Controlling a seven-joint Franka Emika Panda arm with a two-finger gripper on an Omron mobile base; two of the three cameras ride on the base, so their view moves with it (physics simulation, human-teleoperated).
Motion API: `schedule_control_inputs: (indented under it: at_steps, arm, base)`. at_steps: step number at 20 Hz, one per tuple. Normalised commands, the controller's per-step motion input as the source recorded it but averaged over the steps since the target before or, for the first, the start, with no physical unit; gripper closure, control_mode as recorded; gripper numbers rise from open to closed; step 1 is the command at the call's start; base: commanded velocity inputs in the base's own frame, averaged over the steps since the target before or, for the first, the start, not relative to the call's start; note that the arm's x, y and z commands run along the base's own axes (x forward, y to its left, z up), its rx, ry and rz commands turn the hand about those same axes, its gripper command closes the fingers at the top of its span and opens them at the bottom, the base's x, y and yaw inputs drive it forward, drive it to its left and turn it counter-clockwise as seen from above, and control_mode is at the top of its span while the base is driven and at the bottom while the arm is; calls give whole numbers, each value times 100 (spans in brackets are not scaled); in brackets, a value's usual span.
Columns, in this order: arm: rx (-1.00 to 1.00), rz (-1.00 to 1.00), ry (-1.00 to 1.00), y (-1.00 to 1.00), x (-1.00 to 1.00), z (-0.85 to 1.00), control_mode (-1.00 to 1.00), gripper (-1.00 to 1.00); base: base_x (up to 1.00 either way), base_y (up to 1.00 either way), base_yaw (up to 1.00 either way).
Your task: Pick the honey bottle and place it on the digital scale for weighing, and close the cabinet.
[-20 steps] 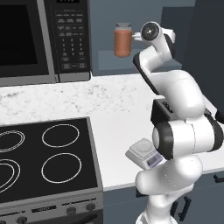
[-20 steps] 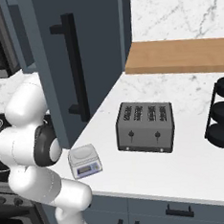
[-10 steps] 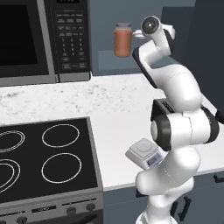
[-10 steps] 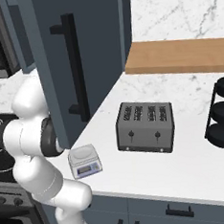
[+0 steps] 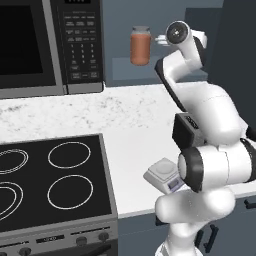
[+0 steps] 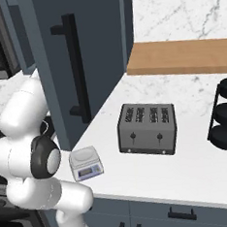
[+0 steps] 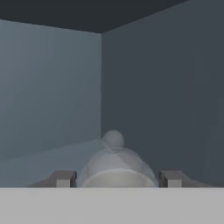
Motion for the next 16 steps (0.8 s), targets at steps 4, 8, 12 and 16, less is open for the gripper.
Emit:
schedule_control_inputs:
  at_steps: [4,8,12,16]
  arm:
    - [0,0,-8,3,-82,0,-100,100]
    - [0,0,-12,9,-98,0,-100,100]
    - [0,-1,-9,29,-100,2,-100,100]
    - [0,0,0,32,-100,13,-100,100]
  base:
    - [0,0,0]
    - [0,0,0]
    - [0,0,0]
    - [0,0,0]
